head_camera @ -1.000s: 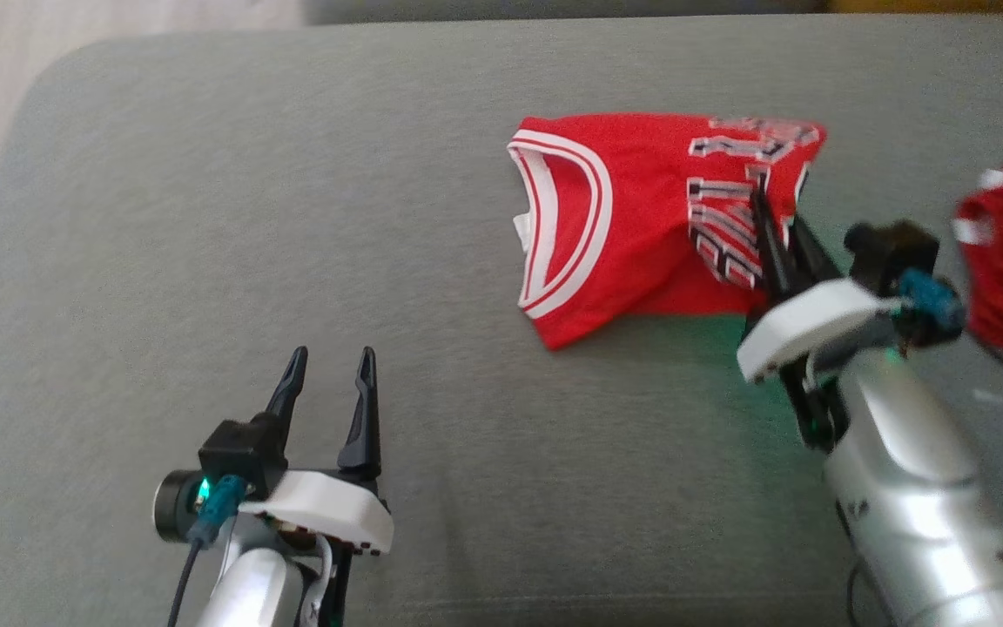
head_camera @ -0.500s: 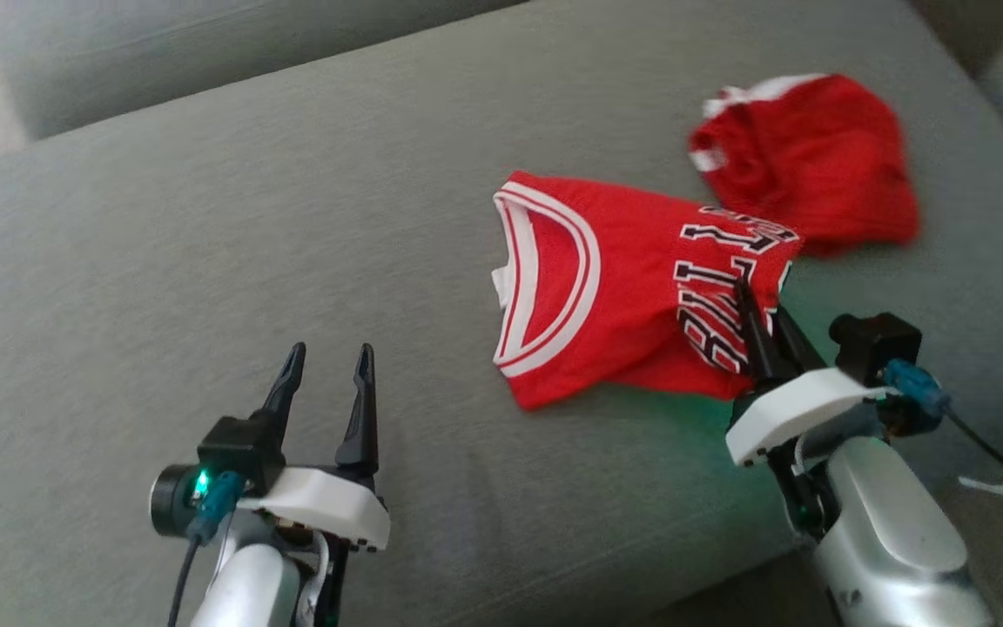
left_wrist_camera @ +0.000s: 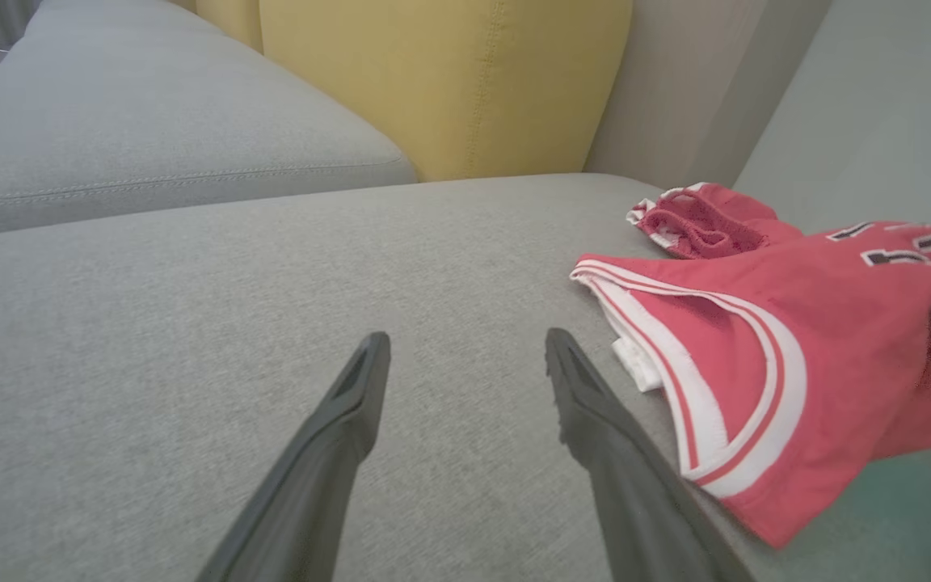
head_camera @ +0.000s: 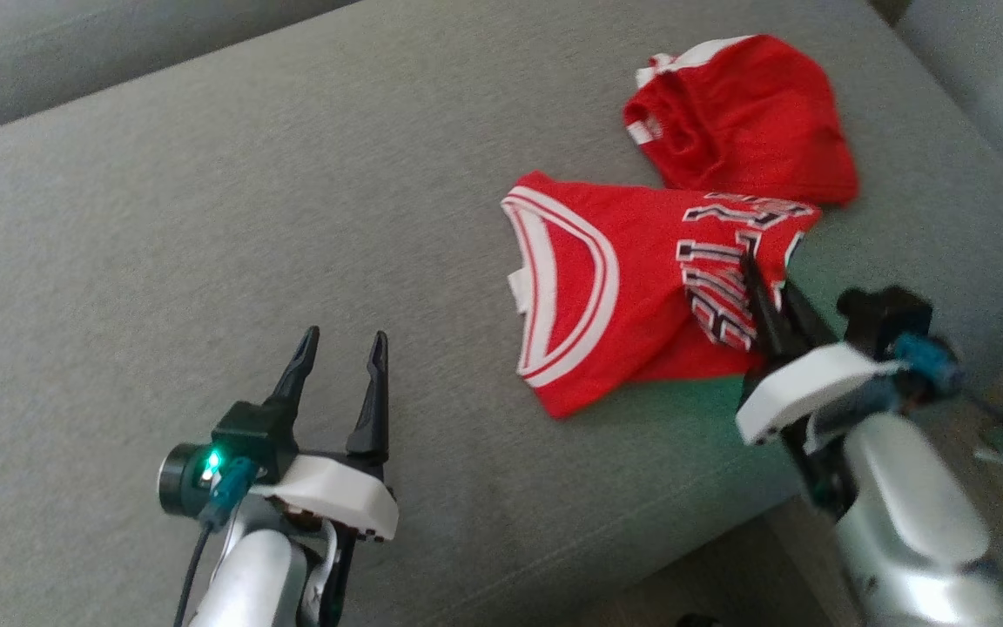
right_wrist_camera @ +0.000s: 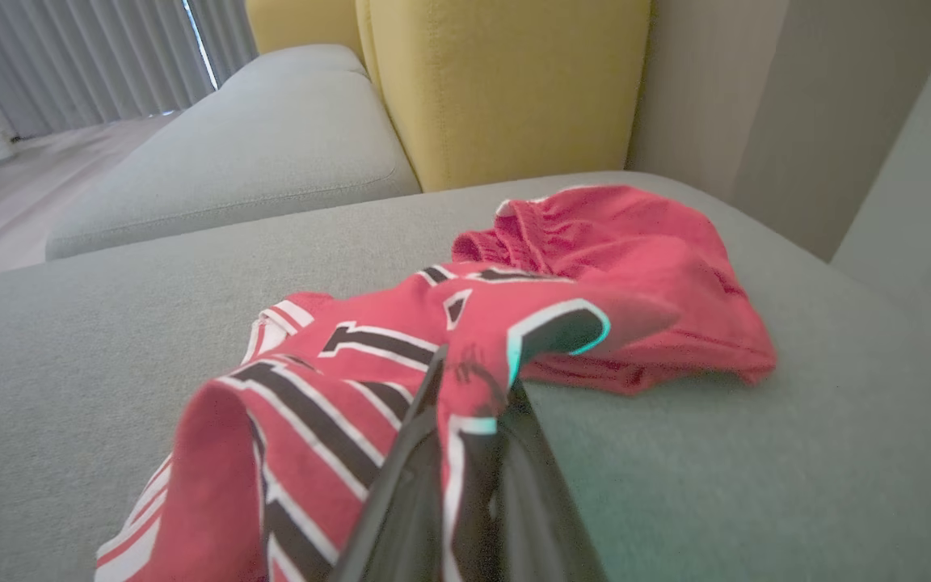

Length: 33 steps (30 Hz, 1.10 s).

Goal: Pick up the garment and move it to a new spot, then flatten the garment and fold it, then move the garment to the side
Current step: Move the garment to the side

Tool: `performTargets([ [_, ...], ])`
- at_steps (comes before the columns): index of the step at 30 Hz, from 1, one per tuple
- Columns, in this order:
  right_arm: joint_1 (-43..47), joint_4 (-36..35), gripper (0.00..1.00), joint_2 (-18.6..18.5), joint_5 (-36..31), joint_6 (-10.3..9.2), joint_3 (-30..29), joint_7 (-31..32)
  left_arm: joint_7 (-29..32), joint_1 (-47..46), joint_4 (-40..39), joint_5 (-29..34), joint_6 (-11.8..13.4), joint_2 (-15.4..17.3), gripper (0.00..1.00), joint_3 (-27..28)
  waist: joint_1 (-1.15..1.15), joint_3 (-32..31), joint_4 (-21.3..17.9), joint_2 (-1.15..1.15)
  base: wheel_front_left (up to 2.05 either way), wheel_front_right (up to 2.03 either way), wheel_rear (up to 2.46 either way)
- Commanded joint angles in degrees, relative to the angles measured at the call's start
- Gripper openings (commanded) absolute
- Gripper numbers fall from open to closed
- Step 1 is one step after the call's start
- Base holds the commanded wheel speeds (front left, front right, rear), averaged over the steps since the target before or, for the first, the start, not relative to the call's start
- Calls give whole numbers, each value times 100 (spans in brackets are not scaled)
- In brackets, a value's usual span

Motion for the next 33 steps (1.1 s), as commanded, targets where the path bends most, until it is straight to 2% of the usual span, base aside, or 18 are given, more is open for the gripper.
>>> performTargets([
  [1,-495,-224,0,-181,-151,37,130,93,-35,-275,-138,79,-36,37,100,129,0,158,230,0,0,0,0],
  [6,-1240,-9,0,-697,-421,37,-55,355,-35,-367,-142,185,-87,37,100,172,0,420,649,0,0,0,0],
  [14,-2220,927,0,-1471,-979,37,-886,608,-35,-430,-194,212,-110,37,100,295,0,759,1174,0,0,0,0],
  [21,-2507,1295,0,-1764,-1461,37,-1485,472,-35,-443,-249,262,-149,37,100,360,0,871,1294,0,0,0,0],
  [28,-2526,1310,0,-1789,-1899,37,-1848,293,-35,-457,-261,292,-147,37,100,363,0,882,1220,0,0,0,0],
  [31,-2476,1204,25,-1739,-2109,37,-1981,244,-35,-469,-250,304,-157,37,100,354,0,865,1194,0,0,0,0],
  [32,-2458,1173,47,-1698,-2130,37,-2008,220,-35,-472,-249,307,-159,37,100,357,0,860,1190,0,0,0,0],
  [33,-2442,1133,100,-1666,-2154,37,-2028,184,-35,-473,-248,315,-162,37,100,362,0,858,1187,0,0,0,0],
])
